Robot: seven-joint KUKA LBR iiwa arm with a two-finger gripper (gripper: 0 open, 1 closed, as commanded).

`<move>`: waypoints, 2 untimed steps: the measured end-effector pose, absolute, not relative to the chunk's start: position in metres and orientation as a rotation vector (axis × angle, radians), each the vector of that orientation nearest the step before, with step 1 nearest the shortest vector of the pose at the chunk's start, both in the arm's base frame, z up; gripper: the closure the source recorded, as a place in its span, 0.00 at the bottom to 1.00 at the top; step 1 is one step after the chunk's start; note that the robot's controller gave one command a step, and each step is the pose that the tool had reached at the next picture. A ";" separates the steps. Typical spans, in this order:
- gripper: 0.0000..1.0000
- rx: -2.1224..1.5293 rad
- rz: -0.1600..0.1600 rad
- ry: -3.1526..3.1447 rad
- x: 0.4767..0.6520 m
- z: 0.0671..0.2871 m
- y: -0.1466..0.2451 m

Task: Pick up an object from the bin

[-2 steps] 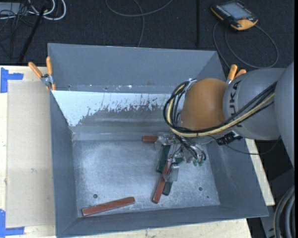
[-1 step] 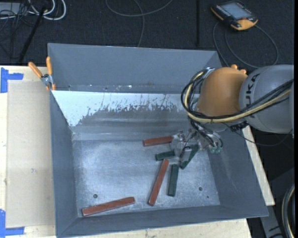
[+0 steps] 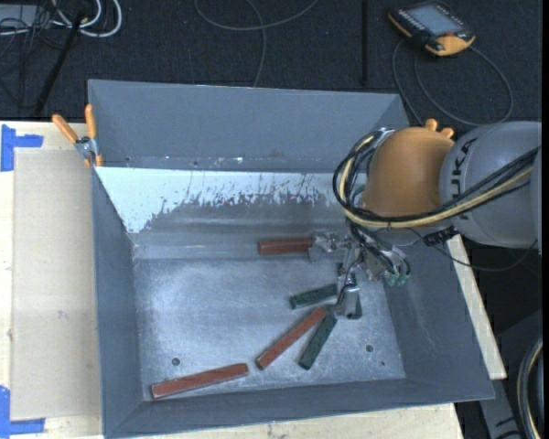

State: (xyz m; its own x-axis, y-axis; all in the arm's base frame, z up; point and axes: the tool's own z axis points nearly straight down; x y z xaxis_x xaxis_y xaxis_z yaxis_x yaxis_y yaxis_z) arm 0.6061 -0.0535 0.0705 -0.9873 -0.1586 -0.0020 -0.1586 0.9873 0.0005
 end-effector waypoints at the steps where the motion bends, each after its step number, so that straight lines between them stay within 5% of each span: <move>1: 0.00 -0.249 0.001 3.130 0.606 0.070 -0.054; 2: 0.00 -0.252 0.001 3.130 0.606 0.070 -0.054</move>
Offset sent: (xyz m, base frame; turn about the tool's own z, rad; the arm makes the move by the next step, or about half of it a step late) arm -0.0421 -0.0500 0.0720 -0.1604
